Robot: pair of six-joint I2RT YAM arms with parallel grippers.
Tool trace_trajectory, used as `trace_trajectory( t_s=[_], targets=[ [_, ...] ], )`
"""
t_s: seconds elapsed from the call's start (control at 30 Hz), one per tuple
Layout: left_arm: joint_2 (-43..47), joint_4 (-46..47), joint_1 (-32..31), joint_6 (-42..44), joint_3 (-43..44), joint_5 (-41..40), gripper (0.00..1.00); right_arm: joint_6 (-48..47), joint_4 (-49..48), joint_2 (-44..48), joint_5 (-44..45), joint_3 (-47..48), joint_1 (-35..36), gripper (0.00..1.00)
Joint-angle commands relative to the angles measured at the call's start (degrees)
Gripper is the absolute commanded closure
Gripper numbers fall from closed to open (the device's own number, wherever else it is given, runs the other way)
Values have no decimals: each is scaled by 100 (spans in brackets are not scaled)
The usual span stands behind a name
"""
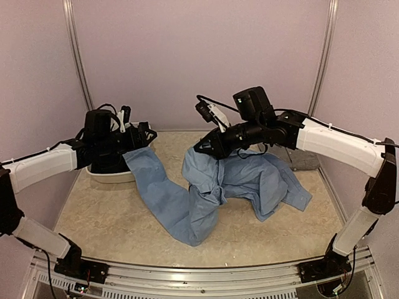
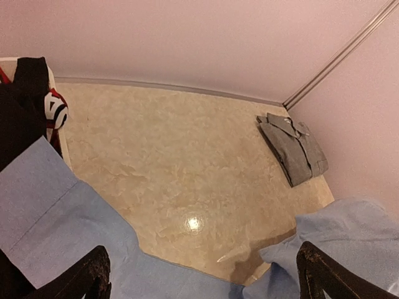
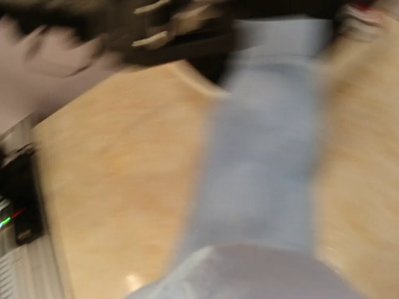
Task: Fold and stack the long sleeve shirts
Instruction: Flatten out the crumpled shirt at the center of the board.
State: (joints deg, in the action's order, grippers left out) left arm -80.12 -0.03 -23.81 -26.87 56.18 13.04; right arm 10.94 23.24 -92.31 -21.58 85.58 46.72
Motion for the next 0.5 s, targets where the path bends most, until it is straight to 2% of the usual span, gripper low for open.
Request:
trace_trajectory(
  t_s=[0.0, 0.17, 0.27, 0.47],
  targets=[
    [584, 23, 110, 68, 145, -94, 1, -690, 1033, -331, -37, 780, 968, 100],
    [615, -49, 123, 246, 245, 49, 1, -478, 1070, 554, 242, -283, 1023, 100],
    [401, 202, 100, 201, 385, 543, 2, -337, 1296, 1147, 603, -868, 1023, 100],
    [-660, 21, -507, 854, 1306, 1550, 2, 129, 1998, 1884, 1653, -1535, 715, 100]
  ],
)
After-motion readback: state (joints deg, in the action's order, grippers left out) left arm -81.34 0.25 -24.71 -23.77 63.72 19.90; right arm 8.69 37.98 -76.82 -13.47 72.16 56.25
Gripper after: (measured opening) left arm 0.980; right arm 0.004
